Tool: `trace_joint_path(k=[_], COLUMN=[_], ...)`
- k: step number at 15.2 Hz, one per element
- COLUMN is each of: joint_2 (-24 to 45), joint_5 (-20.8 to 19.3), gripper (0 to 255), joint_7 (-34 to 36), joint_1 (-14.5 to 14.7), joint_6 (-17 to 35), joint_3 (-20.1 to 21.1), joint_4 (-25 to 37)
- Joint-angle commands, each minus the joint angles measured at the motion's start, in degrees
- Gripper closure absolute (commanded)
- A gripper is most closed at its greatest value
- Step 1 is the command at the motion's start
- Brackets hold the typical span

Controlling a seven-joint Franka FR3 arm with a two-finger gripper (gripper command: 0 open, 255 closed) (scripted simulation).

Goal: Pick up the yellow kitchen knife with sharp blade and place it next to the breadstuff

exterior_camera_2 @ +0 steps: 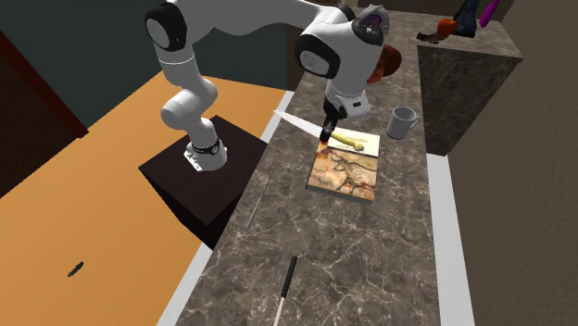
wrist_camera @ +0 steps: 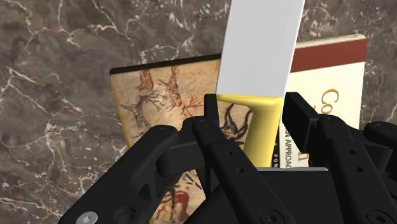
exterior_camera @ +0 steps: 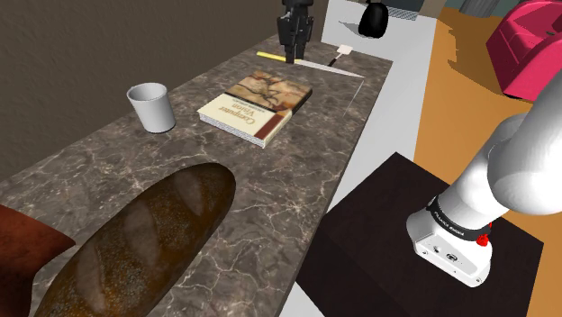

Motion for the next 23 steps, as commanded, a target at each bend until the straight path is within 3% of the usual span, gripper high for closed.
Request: trace_joint_path(k=[1, 8, 16, 23], joint_2=[-2.55, -10.70, -17.19, -16.60], joint_5=[0.25, 1.95, 5.14, 5.38], gripper=[255, 255, 255, 255], joint_7=[2.03, 9.72, 19.38, 18.49], joint_1=[1.14, 5.22, 10.05, 10.15], joint_6=[1.00, 3.99, 6.64, 11.93], joint_3=[0.96, 5.23, 11.28, 11.56], joint_4=[-3.22, -13.09, -20.27, -25.03])
